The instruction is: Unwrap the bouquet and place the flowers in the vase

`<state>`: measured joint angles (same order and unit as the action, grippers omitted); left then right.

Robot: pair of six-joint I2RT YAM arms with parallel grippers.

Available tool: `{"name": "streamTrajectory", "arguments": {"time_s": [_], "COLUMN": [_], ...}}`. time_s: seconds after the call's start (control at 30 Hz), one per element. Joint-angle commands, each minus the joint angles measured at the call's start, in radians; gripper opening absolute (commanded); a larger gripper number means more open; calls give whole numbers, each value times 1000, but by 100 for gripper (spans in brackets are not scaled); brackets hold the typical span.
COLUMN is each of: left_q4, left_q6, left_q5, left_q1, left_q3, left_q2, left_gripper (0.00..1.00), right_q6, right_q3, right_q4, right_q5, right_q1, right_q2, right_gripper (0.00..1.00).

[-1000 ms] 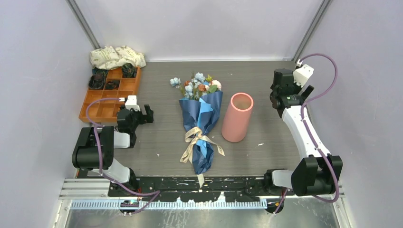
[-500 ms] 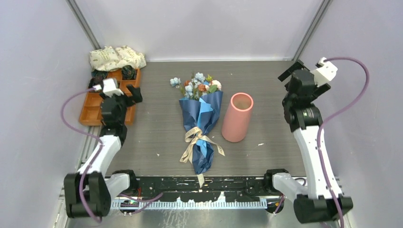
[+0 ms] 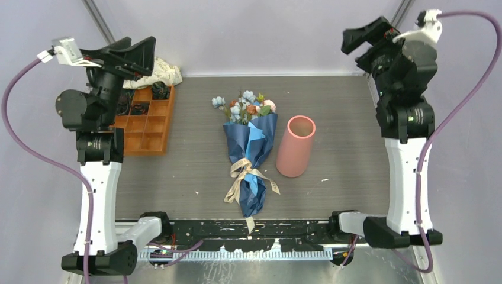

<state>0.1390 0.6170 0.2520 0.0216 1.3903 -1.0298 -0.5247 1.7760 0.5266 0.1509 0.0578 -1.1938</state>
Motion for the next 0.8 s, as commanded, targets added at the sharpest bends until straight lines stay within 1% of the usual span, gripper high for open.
{"name": "streamTrajectory", "arguments": {"time_s": [0.0, 0.1, 0.17, 0.23, 0.27, 0.3, 0.33, 0.37, 0.4, 0.43, 0.47, 0.5, 0.53, 0.6, 0.63, 0.67, 0.7, 0.77], "left_q4": [218, 300, 303, 365, 330, 238, 116, -30, -184, -277, -358, -438, -529, -723, -792, -825, -814, -716], "left_q6": [183, 349, 446, 477, 477, 438, 355, 227, 93, -39, -132, -176, -203, -207, -181, -161, -159, -132], "left_q5": [152, 236, 292, 415, 436, 420, 366, 257, 107, -53, -249, -408, -471, -485, -462, -406, -327, -224], "left_q1": [-3, -12, -12, -12, -12, -12, -53, -89, -152, -230, -299, -348, -362, -364, -364, -364, -364, -363], "left_q3": [43, 46, 79, 137, 168, 201, 237, 257, 272, 272, 274, 295, 332, 412, 424, 401, 349, 163], "left_q2": [-9, -40, -88, -148, -167, -175, -171, -157, -140, -123, -114, -119, -136, -187, -205, -208, -195, -129], "left_gripper": [100, 100, 100, 100, 99, 98, 97, 97, 98, 99, 99, 99, 99, 96, 95, 93, 89, 86], "right_q6": [-29, 26, 43, 58, 83, 105, 124, 142, 154, 162, 166, 167, 168, 167, 164, 156, 143, 110], "right_q3": [244, 308, 323, 342, 348, 355, 362, 372, 381, 384, 380, 366, 353, 323, 309, 293, 273, 197], "right_q4": [164, 224, 263, 315, 343, 370, 405, 434, 451, 473, 486, 494, 504, 520, 534, 547, 557, 552], "right_q5": [-258, -240, -232, -188, -125, -69, -17, 36, 81, 127, 169, 211, 251, 329, 365, 391, 412, 424], "right_q1": [75, 196, 269, 354, 409, 467, 522, 579, 630, 686, 740, 791, 847, 954, 1002, 1041, 1075, 1123], "right_q2": [-106, -126, -136, -151, -162, -173, -183, -197, -212, -225, -238, -250, -264, -294, -314, -331, -344, -348], "right_gripper": [100, 99, 99, 100, 100, 100, 100, 100, 99, 99, 100, 100, 99, 98, 96, 94, 93, 90]}}
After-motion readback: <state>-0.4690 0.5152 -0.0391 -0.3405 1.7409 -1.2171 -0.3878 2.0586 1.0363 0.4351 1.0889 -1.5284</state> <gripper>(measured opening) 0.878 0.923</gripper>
